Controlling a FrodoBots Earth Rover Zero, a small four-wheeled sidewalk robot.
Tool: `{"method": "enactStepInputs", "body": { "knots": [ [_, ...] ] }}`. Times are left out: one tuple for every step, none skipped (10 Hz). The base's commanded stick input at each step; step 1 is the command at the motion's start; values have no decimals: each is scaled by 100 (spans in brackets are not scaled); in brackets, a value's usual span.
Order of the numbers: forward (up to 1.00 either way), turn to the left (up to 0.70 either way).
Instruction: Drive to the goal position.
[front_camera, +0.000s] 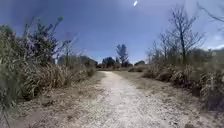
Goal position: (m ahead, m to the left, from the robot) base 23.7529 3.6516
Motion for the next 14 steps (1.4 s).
{"method": "enactStepInputs", "body": {
  "knots": [
    [50,0],
    [50,0],
    [50,0],
    [50,0],
    [50,0],
    [50,0],
    [50,0],
    [50,0],
    [50,0],
    [50,0],
    [50,0],
    [50,0],
    [50,0],
    [50,0]
  ]
}}
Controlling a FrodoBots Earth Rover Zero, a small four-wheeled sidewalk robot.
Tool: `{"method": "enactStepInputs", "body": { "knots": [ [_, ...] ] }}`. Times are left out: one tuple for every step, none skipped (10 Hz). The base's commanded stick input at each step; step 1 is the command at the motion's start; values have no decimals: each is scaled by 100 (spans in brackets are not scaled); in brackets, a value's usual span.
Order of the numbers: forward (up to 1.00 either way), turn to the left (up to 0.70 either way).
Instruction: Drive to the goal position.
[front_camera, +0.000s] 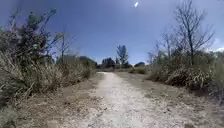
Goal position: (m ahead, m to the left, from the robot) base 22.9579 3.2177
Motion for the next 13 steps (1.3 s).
{"method": "enactStepInputs", "body": {
  "knots": [
    [50,0],
    [50,0],
    [50,0],
    [50,0],
    [50,0],
    [50,0],
    [50,0],
    [50,0],
    [50,0],
    [50,0],
    [50,0],
    [50,0],
    [50,0]
  ]
}}
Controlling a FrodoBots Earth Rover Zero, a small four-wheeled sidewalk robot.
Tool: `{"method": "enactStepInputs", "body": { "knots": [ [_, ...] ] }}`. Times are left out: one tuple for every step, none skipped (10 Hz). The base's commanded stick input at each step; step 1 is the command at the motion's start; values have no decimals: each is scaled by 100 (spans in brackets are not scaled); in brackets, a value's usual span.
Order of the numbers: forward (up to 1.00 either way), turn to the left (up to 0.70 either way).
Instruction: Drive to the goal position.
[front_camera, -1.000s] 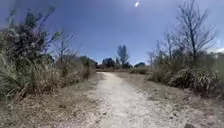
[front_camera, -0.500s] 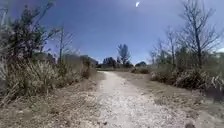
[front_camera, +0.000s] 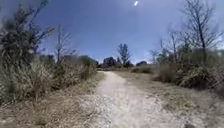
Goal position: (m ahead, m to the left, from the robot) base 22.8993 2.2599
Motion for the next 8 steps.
{"method": "enactStepInputs", "body": {
  "knots": [
    [50,0],
    [50,0],
    [50,0],
    [50,0],
    [50,0],
    [50,0],
    [50,0],
    [50,0]
  ]
}}
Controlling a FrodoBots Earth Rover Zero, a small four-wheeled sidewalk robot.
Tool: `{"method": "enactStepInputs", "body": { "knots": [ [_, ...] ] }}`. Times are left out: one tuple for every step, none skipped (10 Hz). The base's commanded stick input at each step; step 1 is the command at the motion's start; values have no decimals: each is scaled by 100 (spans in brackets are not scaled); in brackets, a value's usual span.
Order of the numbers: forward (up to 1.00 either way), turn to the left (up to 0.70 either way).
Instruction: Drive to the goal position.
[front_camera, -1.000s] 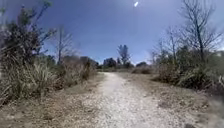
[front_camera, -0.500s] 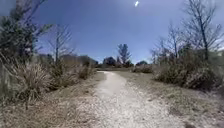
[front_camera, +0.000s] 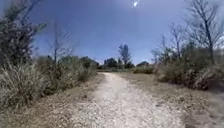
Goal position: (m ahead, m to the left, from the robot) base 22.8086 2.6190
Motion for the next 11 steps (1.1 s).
{"method": "enactStepInputs", "body": {
  "knots": [
    [50,0],
    [50,0],
    [50,0],
    [50,0],
    [50,0],
    [50,0],
    [50,0],
    [50,0],
    [50,0],
    [50,0],
    [50,0]
  ]
}}
